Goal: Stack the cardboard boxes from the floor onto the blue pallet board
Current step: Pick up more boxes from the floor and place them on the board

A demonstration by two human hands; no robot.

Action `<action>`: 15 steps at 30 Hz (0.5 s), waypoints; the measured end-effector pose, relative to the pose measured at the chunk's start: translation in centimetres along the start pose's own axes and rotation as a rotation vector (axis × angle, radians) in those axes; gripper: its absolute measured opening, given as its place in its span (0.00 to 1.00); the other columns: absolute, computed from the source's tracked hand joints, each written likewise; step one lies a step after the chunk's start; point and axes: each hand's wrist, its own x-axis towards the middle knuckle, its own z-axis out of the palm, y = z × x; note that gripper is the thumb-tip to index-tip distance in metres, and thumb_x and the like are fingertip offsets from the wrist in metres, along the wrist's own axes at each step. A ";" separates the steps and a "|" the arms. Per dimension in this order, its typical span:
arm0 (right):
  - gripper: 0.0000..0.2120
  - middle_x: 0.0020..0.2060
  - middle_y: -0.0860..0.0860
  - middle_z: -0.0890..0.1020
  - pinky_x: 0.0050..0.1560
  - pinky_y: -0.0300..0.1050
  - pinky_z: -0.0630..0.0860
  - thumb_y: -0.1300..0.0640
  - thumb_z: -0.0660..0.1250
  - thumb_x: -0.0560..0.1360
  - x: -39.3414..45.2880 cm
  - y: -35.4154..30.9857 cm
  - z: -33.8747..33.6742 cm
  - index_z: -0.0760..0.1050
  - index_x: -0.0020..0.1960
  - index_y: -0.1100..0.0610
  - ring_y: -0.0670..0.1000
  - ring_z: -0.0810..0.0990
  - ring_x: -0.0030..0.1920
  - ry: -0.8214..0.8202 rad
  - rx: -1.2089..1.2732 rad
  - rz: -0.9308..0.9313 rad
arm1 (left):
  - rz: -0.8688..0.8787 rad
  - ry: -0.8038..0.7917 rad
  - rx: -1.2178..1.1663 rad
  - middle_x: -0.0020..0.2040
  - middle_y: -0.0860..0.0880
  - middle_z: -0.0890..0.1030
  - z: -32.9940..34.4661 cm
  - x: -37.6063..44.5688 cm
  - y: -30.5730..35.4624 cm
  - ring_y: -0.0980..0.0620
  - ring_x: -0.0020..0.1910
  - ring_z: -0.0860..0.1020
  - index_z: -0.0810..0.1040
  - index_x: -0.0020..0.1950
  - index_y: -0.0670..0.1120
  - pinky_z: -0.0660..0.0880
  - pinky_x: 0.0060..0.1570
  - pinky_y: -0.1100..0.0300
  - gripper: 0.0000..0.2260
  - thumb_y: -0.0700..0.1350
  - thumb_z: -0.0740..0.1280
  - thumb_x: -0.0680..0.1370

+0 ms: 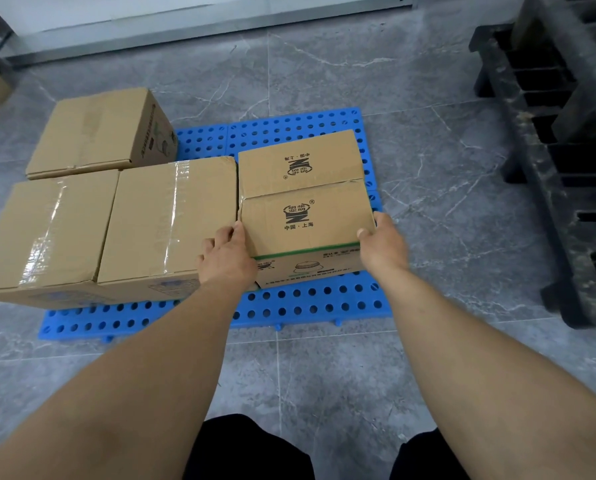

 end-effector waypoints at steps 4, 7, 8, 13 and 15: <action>0.18 0.60 0.52 0.75 0.43 0.45 0.71 0.55 0.58 0.79 -0.5 -0.2 -0.9 0.64 0.69 0.54 0.53 0.76 0.52 -0.046 0.027 0.016 | 0.013 -0.059 -0.021 0.74 0.49 0.59 -0.9 -0.3 0.1 0.44 0.70 0.59 0.51 0.76 0.49 0.59 0.69 0.45 0.32 0.44 0.64 0.76; 0.20 0.64 0.55 0.71 0.47 0.47 0.72 0.53 0.59 0.79 -2.3 -1.0 -2.6 0.62 0.70 0.56 0.55 0.75 0.58 -0.033 -0.063 0.087 | -0.002 -0.090 -0.123 0.75 0.49 0.57 -2.7 -1.6 0.3 0.43 0.72 0.58 0.53 0.75 0.48 0.58 0.69 0.44 0.30 0.46 0.62 0.76; 0.21 0.65 0.56 0.70 0.47 0.48 0.71 0.53 0.58 0.79 -3.0 -1.6 -3.2 0.62 0.70 0.56 0.56 0.73 0.59 -0.025 -0.124 0.097 | -0.008 -0.080 -0.150 0.76 0.49 0.57 -3.5 -2.1 0.3 0.43 0.73 0.56 0.54 0.75 0.48 0.57 0.70 0.44 0.30 0.47 0.62 0.76; 0.16 0.59 0.57 0.71 0.52 0.51 0.74 0.55 0.57 0.79 -8.0 -6.1 -5.8 0.66 0.64 0.58 0.56 0.72 0.57 -0.087 -0.347 0.013 | -0.074 -0.101 -0.276 0.77 0.48 0.55 -8.0 -6.3 -0.2 0.45 0.74 0.54 0.51 0.77 0.47 0.56 0.71 0.47 0.29 0.46 0.60 0.78; 0.16 0.60 0.57 0.71 0.55 0.54 0.74 0.54 0.56 0.79 -10.6 -7.7 -7.0 0.66 0.64 0.58 0.57 0.72 0.58 -0.141 -0.436 -0.001 | -0.113 -0.143 -0.321 0.77 0.48 0.55 -9.8 -8.6 -0.6 0.45 0.74 0.53 0.51 0.77 0.47 0.56 0.71 0.48 0.29 0.45 0.60 0.78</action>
